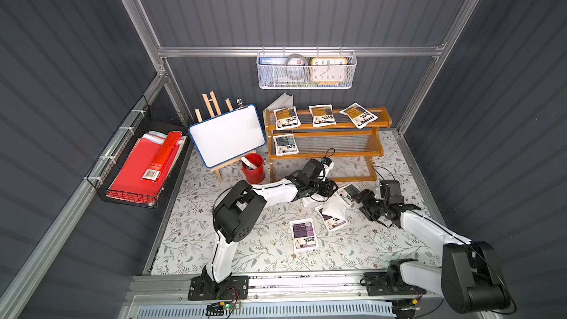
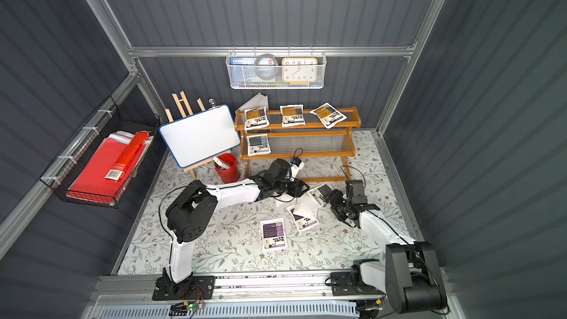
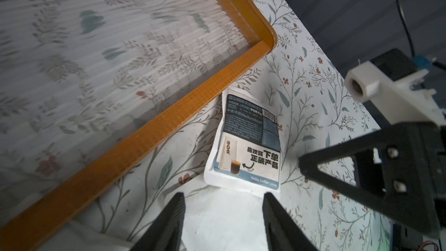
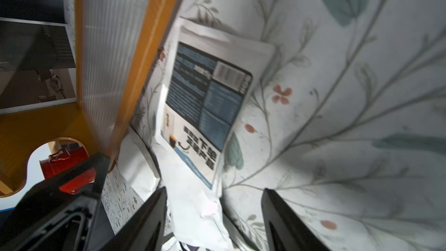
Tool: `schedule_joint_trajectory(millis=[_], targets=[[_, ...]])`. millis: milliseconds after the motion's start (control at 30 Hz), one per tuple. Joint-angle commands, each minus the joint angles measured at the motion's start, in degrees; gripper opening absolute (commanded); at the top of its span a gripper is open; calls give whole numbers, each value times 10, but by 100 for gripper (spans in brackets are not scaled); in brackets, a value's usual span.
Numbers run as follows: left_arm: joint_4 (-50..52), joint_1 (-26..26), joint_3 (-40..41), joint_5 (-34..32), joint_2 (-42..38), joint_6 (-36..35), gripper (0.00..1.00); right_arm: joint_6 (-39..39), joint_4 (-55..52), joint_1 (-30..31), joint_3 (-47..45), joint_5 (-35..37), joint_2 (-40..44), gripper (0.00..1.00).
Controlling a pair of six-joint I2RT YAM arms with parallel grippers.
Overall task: Place the bagged coffee beans on the shelf by color
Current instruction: Pick up the bagged coffee beans at the center of the board.
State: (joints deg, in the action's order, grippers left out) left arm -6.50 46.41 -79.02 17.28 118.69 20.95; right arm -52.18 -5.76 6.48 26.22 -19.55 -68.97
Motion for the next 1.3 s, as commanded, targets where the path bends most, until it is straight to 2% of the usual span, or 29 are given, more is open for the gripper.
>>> schedule_joint_trajectory(millis=[0, 367, 567, 733, 867, 967, 1100, 1267], targets=[[4, -6, -29, 29, 24, -18, 56, -26, 54, 1, -8, -27, 5, 66], [-1, -11, -63, 61, 88, -21, 56, -26, 128, 1, 5, -37, -96, 64], [-15, -18, -85, 87, 128, -13, 55, -33, 159, 0, -8, -37, -116, 63], [-35, -18, -88, 128, 146, -2, 45, -44, 182, 1, -28, -34, -121, 61], [-52, -18, -70, 163, 147, 4, 24, -60, 223, 2, -42, -32, -126, 57], [-65, -18, -46, 175, 140, 6, 13, -76, 256, 2, -51, -34, -132, 50], [-85, -18, -13, 180, 123, 12, 12, -88, 287, 7, -57, -34, -131, 35], [-103, -18, 26, 161, 87, 23, 14, -76, 271, 11, -58, -21, -104, 1]])
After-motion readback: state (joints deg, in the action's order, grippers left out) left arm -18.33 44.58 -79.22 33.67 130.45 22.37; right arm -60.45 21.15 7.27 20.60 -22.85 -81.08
